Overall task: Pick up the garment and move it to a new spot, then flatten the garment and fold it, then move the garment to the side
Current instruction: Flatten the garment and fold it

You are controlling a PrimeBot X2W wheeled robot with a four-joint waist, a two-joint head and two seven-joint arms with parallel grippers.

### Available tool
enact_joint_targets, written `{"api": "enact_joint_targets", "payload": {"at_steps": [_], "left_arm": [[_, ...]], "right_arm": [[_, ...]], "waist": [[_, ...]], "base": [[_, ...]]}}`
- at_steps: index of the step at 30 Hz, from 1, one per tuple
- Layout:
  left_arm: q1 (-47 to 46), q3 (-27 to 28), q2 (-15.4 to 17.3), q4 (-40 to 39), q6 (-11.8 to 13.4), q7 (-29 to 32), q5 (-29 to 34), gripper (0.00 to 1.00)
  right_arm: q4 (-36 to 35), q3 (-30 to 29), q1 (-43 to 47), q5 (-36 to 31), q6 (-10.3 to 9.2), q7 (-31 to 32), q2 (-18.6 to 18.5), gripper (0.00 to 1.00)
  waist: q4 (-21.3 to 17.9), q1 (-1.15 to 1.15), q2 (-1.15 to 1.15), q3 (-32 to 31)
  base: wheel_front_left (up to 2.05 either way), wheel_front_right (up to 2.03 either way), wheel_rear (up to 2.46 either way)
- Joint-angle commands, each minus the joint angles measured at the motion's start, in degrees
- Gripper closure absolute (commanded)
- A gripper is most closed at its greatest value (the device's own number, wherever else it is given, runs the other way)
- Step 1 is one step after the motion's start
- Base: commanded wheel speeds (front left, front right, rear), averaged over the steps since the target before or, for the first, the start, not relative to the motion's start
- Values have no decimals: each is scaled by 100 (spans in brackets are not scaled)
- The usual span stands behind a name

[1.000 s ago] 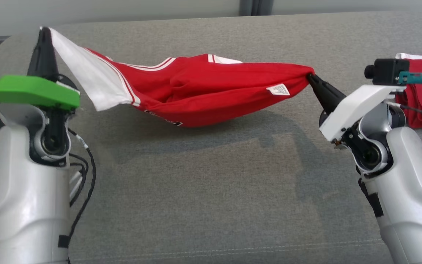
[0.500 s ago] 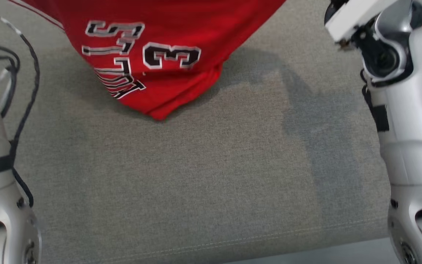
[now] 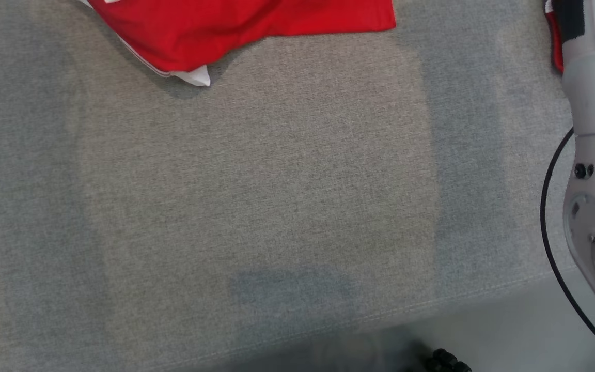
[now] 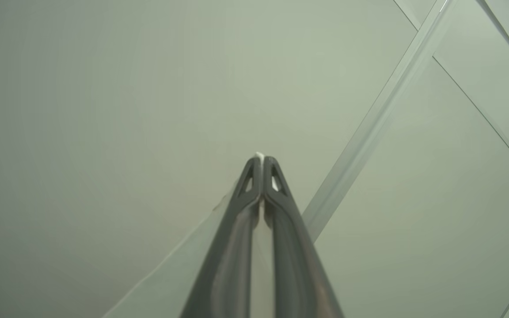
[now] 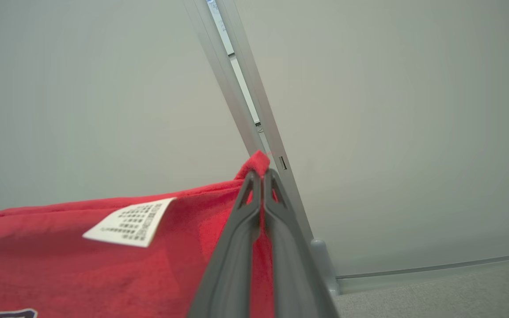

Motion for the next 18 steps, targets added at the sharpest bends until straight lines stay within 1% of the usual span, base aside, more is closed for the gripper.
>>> {"api": "enact_joint_targets", "payload": {"at_steps": [1,5,9,10,14,18], "left_arm": [[-292,-48,49,106,-73,-59,70,100],[-758,-107,65,323,-235,-249,104,100],[-1127,-103,82,389,-489,-581,100,100],[-1182,-47,49,405,-524,-652,5,100],[-1293,26,22,376,-723,-858,-285,100],[-1177,39,-7,318,-798,-839,-524,100]], "right_arm": [[184,-35,-303,1,-1,-231,-1,100],[645,-8,-805,150,-1,-764,3,100],[928,-42,-1302,250,-1,-1270,1,100],[965,-52,-1389,288,-1,-1358,2,100],[915,-8,-1574,361,-1,-1549,1,100],[830,12,-1564,290,-1,-1590,-26,100]], "waist": [[-252,-1,0,248],[-260,-1,0,200],[-210,-1,0,75],[-198,-1,0,58],[-151,-1,0,80],[-88,-1,0,265]], "base": [[0,0,0],[0,0,0],[0,0,0],[0,0,0],[0,0,0],[0,0,0]]}}
